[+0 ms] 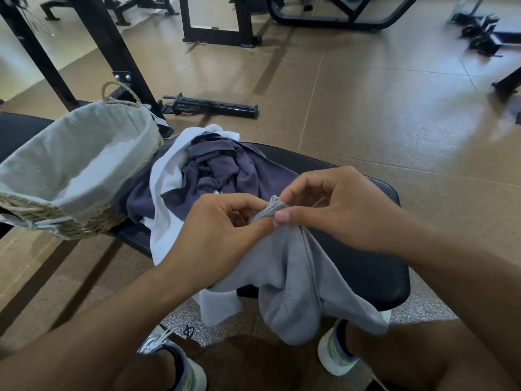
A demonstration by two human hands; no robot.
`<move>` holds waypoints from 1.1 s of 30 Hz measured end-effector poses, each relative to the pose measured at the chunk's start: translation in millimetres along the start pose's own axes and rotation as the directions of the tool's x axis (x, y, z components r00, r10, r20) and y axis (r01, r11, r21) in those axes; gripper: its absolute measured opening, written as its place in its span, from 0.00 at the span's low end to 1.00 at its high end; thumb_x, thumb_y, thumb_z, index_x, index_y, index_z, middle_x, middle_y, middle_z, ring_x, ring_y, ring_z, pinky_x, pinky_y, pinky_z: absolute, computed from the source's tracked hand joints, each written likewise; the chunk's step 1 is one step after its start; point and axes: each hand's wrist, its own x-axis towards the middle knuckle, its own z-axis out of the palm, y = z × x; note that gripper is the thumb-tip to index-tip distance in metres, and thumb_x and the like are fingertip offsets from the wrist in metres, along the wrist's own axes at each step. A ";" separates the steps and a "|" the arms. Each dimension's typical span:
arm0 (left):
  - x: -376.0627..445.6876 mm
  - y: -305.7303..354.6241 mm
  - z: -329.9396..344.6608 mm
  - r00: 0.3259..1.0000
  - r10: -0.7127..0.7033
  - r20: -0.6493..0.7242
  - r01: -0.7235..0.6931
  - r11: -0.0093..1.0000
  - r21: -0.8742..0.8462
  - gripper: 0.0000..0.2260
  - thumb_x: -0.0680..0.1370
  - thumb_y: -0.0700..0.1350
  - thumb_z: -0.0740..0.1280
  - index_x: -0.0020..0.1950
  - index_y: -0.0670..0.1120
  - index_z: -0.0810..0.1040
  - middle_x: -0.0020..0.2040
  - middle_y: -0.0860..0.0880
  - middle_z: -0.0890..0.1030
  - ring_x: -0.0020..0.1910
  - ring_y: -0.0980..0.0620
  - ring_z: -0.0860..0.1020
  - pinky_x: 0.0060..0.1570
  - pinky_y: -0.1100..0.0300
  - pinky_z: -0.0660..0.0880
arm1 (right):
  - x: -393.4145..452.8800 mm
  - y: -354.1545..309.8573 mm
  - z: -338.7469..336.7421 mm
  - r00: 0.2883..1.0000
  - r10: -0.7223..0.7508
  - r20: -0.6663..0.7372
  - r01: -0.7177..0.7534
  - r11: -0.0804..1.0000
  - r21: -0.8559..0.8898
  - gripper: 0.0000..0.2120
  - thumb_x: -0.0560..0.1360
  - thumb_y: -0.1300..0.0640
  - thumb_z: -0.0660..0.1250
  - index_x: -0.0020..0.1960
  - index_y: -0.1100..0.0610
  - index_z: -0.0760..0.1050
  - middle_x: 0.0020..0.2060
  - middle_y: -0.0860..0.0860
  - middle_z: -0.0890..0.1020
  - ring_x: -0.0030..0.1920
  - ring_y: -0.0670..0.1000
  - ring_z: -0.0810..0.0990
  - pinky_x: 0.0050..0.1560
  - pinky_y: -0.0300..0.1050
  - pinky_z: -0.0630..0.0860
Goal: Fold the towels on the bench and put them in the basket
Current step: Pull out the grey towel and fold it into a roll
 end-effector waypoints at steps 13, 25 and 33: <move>1.2 -0.9 -3.8 0.993 0.029 0.117 -0.037 0.997 0.067 0.06 0.77 0.50 0.73 0.50 0.52 0.87 0.41 0.50 0.85 0.41 0.46 0.81 0.41 0.47 0.76 | 0.3 1.5 -9.3 0.984 0.122 0.130 -0.142 0.977 0.160 0.14 0.68 0.51 0.77 0.50 0.58 0.86 0.47 0.55 0.88 0.55 0.59 0.85 0.63 0.61 0.78; 2.1 3.6 -5.2 0.993 0.010 0.120 -0.010 1.000 0.000 0.07 0.73 0.52 0.74 0.45 0.49 0.85 0.35 0.43 0.80 0.33 0.41 0.75 0.32 0.53 0.68 | -2.8 -0.8 -4.0 1.000 0.016 -0.025 -0.015 0.999 0.031 0.06 0.72 0.54 0.77 0.44 0.56 0.85 0.40 0.52 0.88 0.46 0.57 0.87 0.55 0.63 0.79; 2.7 1.6 -3.9 0.998 -0.001 0.066 -0.001 1.000 0.031 0.08 0.72 0.50 0.76 0.43 0.47 0.81 0.34 0.44 0.78 0.34 0.42 0.74 0.34 0.56 0.69 | -3.3 -1.0 -3.9 0.998 -0.019 -0.053 0.020 1.000 0.011 0.08 0.72 0.55 0.77 0.46 0.56 0.81 0.39 0.50 0.88 0.44 0.53 0.87 0.54 0.57 0.80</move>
